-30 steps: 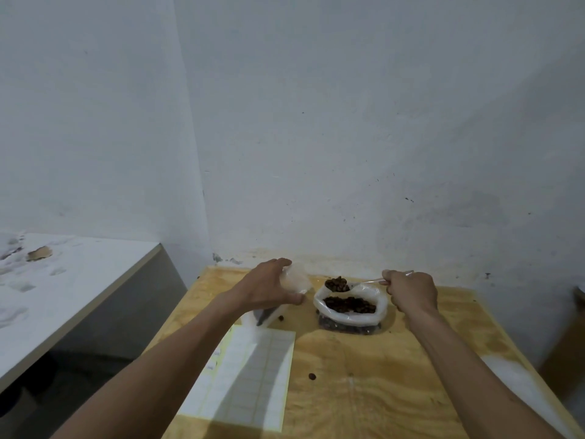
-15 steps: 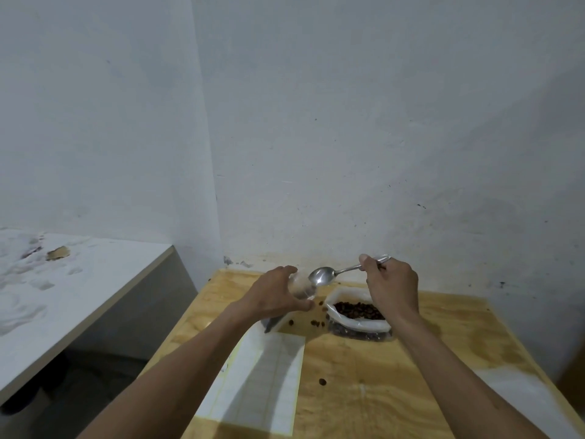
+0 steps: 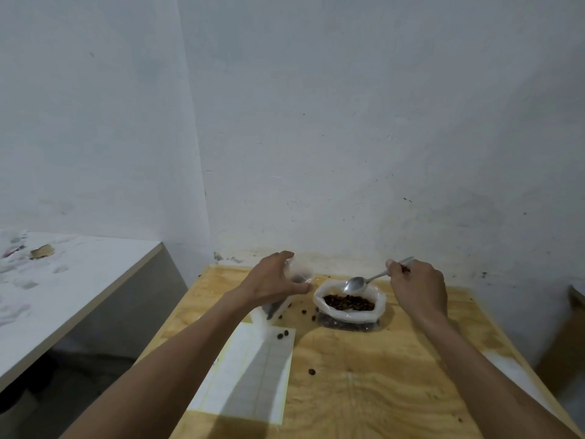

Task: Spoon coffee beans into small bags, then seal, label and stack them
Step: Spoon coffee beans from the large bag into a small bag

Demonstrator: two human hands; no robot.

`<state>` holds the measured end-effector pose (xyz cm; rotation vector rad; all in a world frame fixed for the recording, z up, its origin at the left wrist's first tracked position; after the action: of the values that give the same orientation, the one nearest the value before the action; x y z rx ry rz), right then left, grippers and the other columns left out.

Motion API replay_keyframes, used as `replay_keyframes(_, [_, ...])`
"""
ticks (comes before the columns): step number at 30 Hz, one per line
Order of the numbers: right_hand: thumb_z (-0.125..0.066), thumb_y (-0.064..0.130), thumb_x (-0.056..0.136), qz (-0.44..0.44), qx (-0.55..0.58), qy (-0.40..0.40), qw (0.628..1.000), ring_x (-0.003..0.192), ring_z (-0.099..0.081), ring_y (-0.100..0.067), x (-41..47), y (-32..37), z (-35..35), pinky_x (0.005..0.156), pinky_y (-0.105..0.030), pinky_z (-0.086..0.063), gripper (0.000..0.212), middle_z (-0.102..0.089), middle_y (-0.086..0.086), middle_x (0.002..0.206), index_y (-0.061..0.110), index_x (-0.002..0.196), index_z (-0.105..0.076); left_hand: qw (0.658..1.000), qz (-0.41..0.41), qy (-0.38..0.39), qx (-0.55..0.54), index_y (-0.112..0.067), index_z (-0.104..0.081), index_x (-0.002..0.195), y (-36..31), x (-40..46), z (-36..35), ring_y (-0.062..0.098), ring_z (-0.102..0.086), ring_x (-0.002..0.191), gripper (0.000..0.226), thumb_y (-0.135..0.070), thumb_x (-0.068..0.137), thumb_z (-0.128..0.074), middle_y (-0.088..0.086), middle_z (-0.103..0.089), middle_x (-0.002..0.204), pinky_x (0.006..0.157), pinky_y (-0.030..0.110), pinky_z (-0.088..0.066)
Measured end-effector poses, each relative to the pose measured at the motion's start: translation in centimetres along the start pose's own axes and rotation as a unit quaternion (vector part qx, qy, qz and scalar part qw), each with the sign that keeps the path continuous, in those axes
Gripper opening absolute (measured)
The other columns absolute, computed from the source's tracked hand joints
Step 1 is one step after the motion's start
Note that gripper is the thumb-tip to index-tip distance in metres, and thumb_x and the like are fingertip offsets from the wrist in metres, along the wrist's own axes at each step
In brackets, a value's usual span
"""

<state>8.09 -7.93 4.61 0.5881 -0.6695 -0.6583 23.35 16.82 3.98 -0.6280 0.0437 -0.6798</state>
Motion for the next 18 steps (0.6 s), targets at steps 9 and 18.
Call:
replay_keyframes(9, [-0.054, 0.039, 0.100, -0.020, -0.057, 0.033, 0.998, 0.060, -0.058, -0.029, -1.7, -1.6, -2.8, 0.053, -0.029, -0.041, 0.042, -0.060, -0.007, 0.061, 0.007, 0.074, -0.065, 0.999, -0.030, 0.011, 0.025, -0.015, -0.040, 0.152, -1.6, 0.0, -0.9, 0.022, -0.050, 0.132, 0.094, -0.057, 0.076, -0.078, 0.004, -0.050, 0.150, 0.098, 0.030, -0.043])
replay_keyframes(18, [-0.044, 0.080, 0.085, -0.078, -0.141, 0.085, 0.983, 0.047, -0.053, -0.020, -2.4, -1.7, -2.2, 0.050, -0.025, -0.037, 0.074, -0.057, 0.000, 0.054, 0.014, 0.054, -0.052, 0.944, 0.013, 0.025, -0.330, -0.004, -0.066, 0.099, -2.6, -0.1, 0.4, 0.022, -0.059, 0.093, 0.049, -0.050, 0.084, -0.063, 0.006, -0.064, 0.097, 0.079, 0.033, -0.042])
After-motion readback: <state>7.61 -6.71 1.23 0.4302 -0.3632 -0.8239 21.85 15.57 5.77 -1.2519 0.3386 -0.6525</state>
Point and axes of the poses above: each hand's wrist, its own x-axis towards the middle knuckle, its own z-axis out of the back of the hand, y = z × x, the point moved 5 cm from there along x, towards the middle knuckle
